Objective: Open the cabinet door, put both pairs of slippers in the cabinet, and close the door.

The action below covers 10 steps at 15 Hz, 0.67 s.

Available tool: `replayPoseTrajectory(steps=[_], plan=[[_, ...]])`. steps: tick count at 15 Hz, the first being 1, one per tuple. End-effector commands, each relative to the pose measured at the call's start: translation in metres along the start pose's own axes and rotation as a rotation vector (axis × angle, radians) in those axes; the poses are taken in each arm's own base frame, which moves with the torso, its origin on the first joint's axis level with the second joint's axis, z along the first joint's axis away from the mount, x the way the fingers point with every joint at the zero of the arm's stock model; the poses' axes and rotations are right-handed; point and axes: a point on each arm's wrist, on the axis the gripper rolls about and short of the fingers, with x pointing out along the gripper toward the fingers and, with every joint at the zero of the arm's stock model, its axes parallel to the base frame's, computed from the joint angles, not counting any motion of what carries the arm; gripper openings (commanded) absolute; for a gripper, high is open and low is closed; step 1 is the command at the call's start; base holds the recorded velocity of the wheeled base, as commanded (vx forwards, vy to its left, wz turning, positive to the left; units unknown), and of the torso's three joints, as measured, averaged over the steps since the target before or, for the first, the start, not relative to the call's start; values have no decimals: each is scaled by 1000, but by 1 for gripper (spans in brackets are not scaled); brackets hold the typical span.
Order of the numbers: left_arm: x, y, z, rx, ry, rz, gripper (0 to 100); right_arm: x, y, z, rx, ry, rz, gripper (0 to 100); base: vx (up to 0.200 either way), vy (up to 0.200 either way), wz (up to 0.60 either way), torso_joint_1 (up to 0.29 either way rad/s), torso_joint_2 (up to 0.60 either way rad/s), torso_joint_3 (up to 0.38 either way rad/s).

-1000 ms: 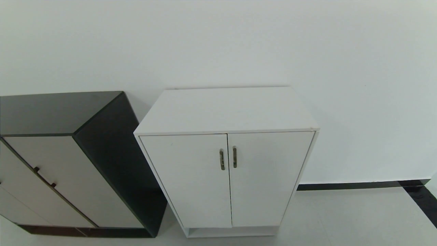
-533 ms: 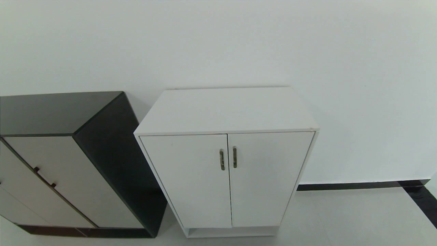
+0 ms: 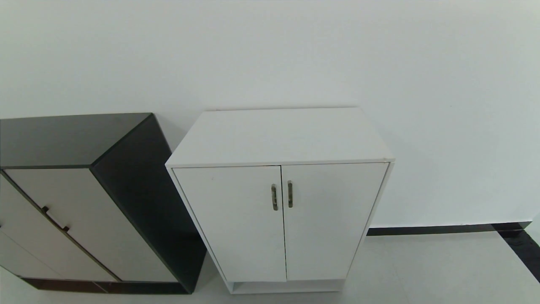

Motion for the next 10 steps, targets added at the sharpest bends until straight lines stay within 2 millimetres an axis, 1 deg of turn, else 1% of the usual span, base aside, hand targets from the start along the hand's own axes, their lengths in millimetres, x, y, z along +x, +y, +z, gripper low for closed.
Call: replayPoseTrajectory(steps=[1,3,6,9,10], plan=[[0,0,0,0,1,0,0,-2,0,-1,4,-26,-25,0,0,0,0,0,0,0],[0,0,0,-1,1,0,0,-2,-1,-1,43,-26,-57,0,0,0,0,0,0,0],[0,0,0,0,0,0,0,-7,1,-1,5,-84,-142,0,0,0,0,0,0,0],[0,0,0,0,1,0,0,-9,2,-3,11,-116,-123,0,0,0,0,0,0,0],[0,0,0,0,1,0,0,-9,2,-4,34,-117,-89,0,0,0,0,0,0,0]])
